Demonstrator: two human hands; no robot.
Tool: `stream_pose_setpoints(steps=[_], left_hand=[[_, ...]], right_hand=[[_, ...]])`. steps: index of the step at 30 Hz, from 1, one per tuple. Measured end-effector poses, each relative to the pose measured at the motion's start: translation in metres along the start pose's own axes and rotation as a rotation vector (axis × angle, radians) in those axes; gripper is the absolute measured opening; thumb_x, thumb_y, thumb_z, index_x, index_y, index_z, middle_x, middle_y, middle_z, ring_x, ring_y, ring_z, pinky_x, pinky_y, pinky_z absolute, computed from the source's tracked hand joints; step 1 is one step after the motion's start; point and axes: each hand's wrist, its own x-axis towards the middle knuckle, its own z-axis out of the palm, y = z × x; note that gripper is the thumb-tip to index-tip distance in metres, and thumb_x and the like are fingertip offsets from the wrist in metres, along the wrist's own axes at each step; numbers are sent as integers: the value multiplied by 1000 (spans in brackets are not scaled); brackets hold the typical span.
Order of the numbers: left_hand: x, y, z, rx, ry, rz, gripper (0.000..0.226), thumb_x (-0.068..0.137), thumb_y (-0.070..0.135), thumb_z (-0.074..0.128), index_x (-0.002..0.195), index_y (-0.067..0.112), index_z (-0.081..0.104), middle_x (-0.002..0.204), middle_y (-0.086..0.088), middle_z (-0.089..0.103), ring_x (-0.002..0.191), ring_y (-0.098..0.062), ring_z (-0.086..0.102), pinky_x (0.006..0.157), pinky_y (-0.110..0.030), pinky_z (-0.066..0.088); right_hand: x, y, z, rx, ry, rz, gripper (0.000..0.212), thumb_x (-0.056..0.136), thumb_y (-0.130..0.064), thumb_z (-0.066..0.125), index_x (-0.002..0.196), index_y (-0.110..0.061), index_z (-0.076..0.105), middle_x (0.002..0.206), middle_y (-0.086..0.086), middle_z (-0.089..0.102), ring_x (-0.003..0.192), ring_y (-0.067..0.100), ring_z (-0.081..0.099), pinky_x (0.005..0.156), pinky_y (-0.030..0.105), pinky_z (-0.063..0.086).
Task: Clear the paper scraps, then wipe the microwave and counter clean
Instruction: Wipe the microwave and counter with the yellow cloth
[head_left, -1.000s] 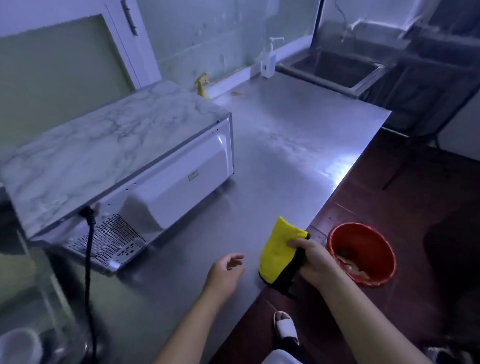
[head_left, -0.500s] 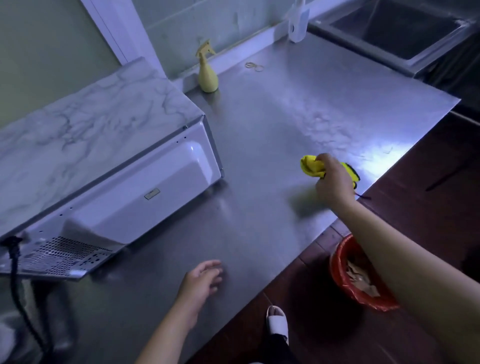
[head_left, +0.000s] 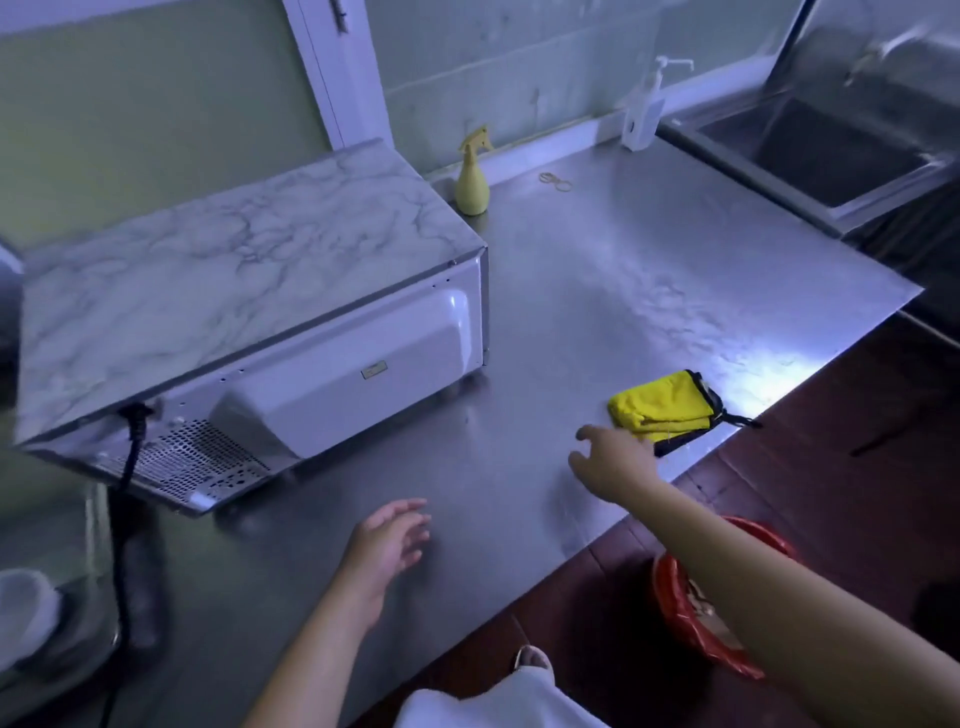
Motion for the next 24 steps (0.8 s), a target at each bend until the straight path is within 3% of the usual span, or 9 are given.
stream_pose_setpoints(steps=[2,4,7,10,14,17,20,22,24], left_hand=[[-3,10,1,-54,-31,32,16,97,11,57,103,18,71,99,-6,74,88,-19,68,75,-30,52],[-4,18,3,-123,-57,51,16,97,9,56,102,16,70,98,-7,72,85,-19,67,74,-29,51],[-6,29,8,-253,-71,64,18,97,7,53,100,14,69,94,-6,71,81,-18,66,73,-30,50],[-5,44,12,-398,-26,82,17,97,5,51,99,11,68,91,-7,70,79,-19,65,72,-30,50],[-12,64,5,-517,82,163,11,96,11,56,102,15,65,92,-6,65,84,-21,61,75,-32,49],[-12,82,-12,-643,209,219,25,94,14,62,118,19,55,100,-5,62,96,-23,61,78,-29,48],[-6,106,-35,-759,429,244,51,92,19,66,139,12,46,131,-16,56,110,-23,57,84,-28,47],[-1,114,-48,-746,530,245,60,90,27,68,143,10,45,149,-18,45,130,-32,50,102,-35,42],[4,122,-53,-738,571,252,72,83,42,74,145,19,46,152,-11,44,138,-32,43,117,-47,30]], right_hand=[[-36,-28,3,50,-142,-110,36,91,-42,54,123,-28,62,121,-4,67,113,22,61,92,32,44],[-63,-49,4,64,-227,-155,27,87,-40,58,109,-28,70,110,-4,71,104,21,65,85,29,50],[-83,-68,-13,190,-171,-175,18,87,-33,61,100,-28,72,98,-10,72,93,14,66,84,28,52],[-93,-81,-50,298,-56,-220,11,89,-27,65,96,-27,74,82,-20,68,83,6,65,67,10,45],[-88,-110,-107,402,64,-352,10,92,-23,66,98,-26,73,90,-17,71,72,-13,59,60,4,39],[-67,-139,-136,530,96,-449,10,93,-20,65,96,-24,74,95,-5,73,68,4,60,54,9,41],[-33,-174,-160,527,112,-588,11,93,-22,64,96,-29,73,105,-2,71,85,13,64,71,22,45],[-4,-196,-173,498,107,-686,13,92,-23,64,101,-27,73,113,-3,69,96,11,64,84,25,45],[29,-217,-183,434,97,-774,17,91,-26,64,107,-27,71,121,-5,65,109,11,61,95,26,44]])
